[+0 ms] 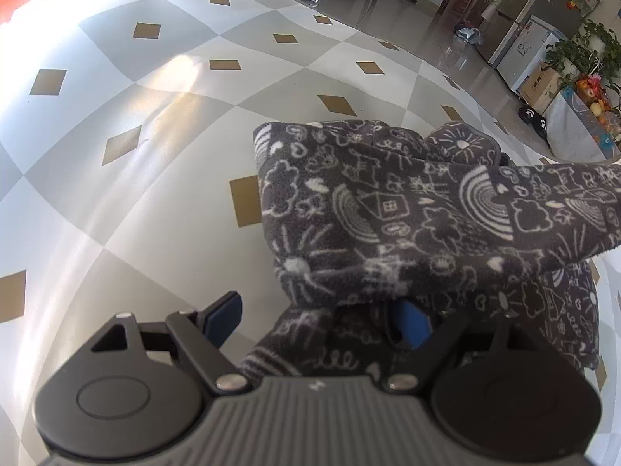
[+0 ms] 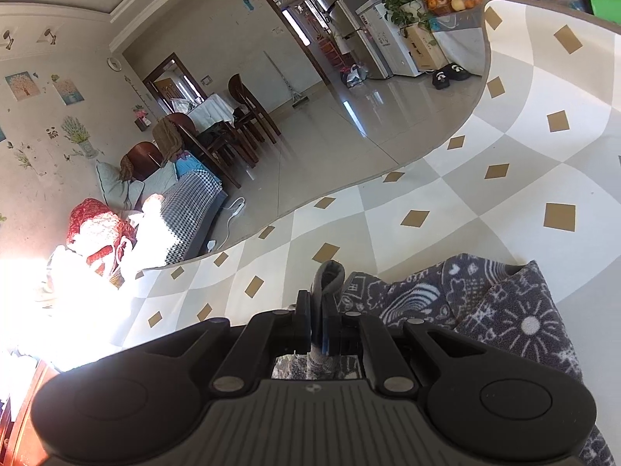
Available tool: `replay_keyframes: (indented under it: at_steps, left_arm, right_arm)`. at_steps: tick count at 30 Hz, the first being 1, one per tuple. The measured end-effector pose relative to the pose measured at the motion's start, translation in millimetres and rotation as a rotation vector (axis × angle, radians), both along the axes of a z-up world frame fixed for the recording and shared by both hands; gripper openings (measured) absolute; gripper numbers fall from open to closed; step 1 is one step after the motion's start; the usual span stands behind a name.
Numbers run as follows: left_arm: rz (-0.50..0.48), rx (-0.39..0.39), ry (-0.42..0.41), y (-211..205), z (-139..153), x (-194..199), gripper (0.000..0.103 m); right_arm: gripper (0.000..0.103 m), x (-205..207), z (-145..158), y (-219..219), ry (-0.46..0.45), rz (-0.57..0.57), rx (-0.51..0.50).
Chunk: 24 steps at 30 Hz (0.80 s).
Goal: Fold clothes
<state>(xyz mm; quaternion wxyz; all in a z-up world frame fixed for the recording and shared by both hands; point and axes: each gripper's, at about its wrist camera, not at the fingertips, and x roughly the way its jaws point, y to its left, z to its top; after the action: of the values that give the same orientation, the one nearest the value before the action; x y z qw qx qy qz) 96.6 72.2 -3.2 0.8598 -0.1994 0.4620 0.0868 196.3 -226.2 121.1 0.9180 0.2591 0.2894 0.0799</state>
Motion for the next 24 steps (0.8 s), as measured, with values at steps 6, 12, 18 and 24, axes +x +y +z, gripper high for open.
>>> replay_keyframes:
  at_steps: [6, 12, 18, 24]
  left_arm:
    - [0.111, 0.066, -0.064, 10.6, 13.9, 1.0, 0.085]
    - [0.155, 0.104, -0.077, 16.4, 19.2, 1.5, 0.097]
    - [0.151, 0.091, -0.001, 12.9, 0.9, 1.1, 0.097]
    - [0.192, 0.098, 0.043, 19.5, -11.1, 1.5, 0.097]
  right_arm:
    - [0.006, -5.1, 13.6, -26.1, -0.029, -0.055, 0.020]
    - [0.006, -7.9, 20.9, -52.2, -0.035, -0.116, -0.021]
    - [0.008, -1.7, -11.0, -61.0, 0.105, -0.082, -0.006]
    - [0.029, 1.8, -34.3, -52.5, 0.179, -0.013, -0.079]
